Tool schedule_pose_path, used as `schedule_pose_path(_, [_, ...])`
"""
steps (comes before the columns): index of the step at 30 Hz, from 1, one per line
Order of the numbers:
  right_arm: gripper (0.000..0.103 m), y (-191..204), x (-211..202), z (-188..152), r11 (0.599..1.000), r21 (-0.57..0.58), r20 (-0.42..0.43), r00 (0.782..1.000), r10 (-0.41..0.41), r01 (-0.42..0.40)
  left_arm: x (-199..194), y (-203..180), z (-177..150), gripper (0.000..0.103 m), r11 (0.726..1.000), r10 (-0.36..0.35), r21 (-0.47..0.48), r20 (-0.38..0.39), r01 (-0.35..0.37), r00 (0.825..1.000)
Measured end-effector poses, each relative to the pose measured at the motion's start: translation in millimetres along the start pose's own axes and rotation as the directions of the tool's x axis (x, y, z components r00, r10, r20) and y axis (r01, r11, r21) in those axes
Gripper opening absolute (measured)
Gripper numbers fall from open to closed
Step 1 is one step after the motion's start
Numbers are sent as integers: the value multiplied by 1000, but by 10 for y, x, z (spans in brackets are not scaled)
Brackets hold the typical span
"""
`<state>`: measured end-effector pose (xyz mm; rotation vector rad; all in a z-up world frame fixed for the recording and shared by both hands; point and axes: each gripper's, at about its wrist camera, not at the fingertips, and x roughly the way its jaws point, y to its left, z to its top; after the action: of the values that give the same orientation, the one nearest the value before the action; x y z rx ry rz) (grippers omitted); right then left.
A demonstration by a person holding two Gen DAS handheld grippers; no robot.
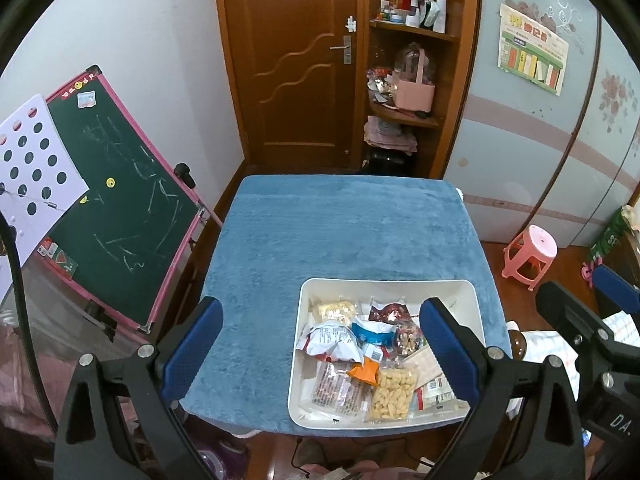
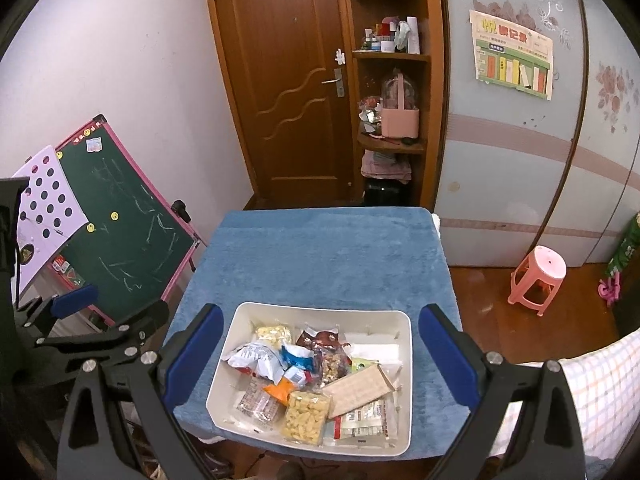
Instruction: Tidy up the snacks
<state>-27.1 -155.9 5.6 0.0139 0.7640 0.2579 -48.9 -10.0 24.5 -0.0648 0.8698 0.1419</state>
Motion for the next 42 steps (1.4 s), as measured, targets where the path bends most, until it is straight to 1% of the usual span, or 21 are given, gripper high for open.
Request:
schedule_pose_path(5, [99, 30, 31, 2, 1000, -14, -5, 1000, 13, -13, -25, 12, -6, 98, 1000, 8, -3, 8, -8, 1000])
schedule_pose_path(12, [99, 67, 68, 12, 1000, -15, -9, 1000, 22, -23, 9, 33, -2, 98, 1000, 9, -5, 0, -9, 1000])
schedule_pose_path(42, [99, 167, 201, -33, 1000, 3, -41, 999, 11, -11, 110, 80, -24, 98, 1000, -1, -3, -19, 1, 1000])
